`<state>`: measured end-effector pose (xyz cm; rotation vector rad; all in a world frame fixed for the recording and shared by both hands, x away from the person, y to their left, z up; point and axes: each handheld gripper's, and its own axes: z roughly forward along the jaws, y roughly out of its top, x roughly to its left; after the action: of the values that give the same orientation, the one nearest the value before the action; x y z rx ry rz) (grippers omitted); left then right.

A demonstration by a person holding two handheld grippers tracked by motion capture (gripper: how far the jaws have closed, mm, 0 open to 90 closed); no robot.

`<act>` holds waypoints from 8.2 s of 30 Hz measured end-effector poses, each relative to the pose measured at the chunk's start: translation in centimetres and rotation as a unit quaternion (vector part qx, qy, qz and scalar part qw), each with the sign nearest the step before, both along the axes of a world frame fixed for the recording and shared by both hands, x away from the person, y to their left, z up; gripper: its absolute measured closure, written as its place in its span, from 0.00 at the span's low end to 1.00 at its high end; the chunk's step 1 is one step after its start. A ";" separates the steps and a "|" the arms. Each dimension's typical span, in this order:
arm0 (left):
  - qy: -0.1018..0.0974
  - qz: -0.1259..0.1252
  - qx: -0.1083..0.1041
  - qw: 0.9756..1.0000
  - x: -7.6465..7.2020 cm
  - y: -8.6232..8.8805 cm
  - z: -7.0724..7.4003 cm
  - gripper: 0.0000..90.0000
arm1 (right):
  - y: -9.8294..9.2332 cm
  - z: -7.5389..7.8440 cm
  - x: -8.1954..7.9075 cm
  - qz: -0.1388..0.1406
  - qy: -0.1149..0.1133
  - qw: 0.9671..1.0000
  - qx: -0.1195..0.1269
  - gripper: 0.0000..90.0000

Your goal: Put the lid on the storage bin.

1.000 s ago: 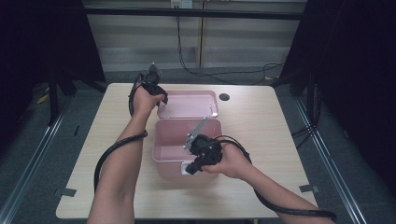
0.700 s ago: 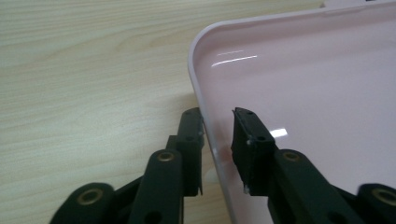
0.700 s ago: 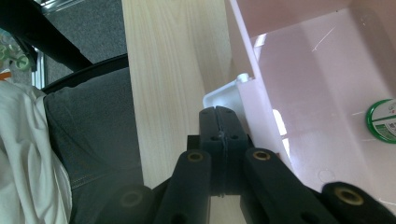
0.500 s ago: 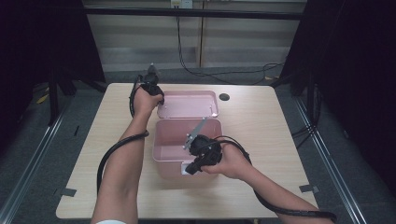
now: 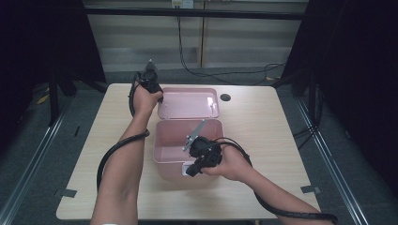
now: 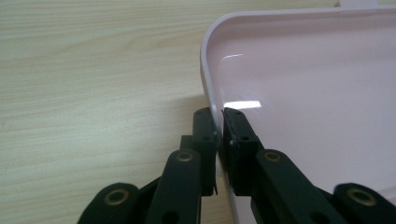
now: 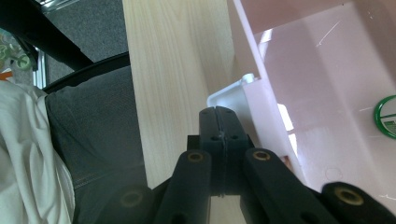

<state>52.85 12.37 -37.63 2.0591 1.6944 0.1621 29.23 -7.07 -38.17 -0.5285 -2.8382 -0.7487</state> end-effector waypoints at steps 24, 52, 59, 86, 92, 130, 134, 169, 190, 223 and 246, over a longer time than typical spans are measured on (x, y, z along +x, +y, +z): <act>-0.032 -0.004 -0.001 0.999 -1.3 1.2 3.0 0.94 | 1.0 0.2 0.2 -0.002 -0.009 1.000 -0.005 1.00; -0.048 -0.017 0.004 0.999 -3.0 2.0 6.2 0.96 | 1.4 0.4 0.7 -0.007 -0.013 1.000 -0.013 1.00; -0.045 -0.024 0.012 0.999 -3.3 2.0 7.0 0.96 | 1.5 0.4 0.8 -0.008 -0.011 1.000 -0.014 1.00; -0.056 -0.043 0.008 0.997 -5.3 2.5 9.1 0.97 | 2.1 0.5 1.3 -0.019 -0.006 1.000 -0.019 1.00; -0.052 -0.049 0.008 0.997 -5.7 2.7 9.5 0.97 | 2.3 0.6 1.3 -0.022 -0.007 0.999 -0.027 1.00; -0.058 -0.068 0.034 0.995 -7.4 3.3 10.6 0.98 | 2.7 0.6 2.3 -0.048 -0.013 0.998 -0.028 1.00; -0.064 -0.071 0.035 0.995 -7.6 3.3 10.6 0.98 | 2.8 0.6 2.4 -0.051 -0.013 0.998 -0.027 1.00; -0.059 -0.081 0.044 0.994 -8.9 3.7 10.9 0.96 | 3.1 0.5 3.5 -0.077 -0.008 0.997 -0.028 1.00; -0.062 -0.081 0.041 0.994 -9.6 3.7 10.7 0.96 | 3.2 0.4 3.8 -0.082 -0.006 0.996 -0.022 1.00; -0.070 -0.084 0.033 0.993 -10.7 5.7 10.6 0.90 | 3.3 0.4 4.0 -0.082 -0.012 0.996 -0.023 1.00; -0.068 -0.072 0.016 0.995 -5.9 5.7 13.5 1.00 | 3.3 0.4 4.2 -0.072 -0.004 0.997 -0.022 1.00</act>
<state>46.91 18.11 -24.12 2.1330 1.4665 0.2781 33.47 -3.82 -37.78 -0.7458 -2.8537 -0.7159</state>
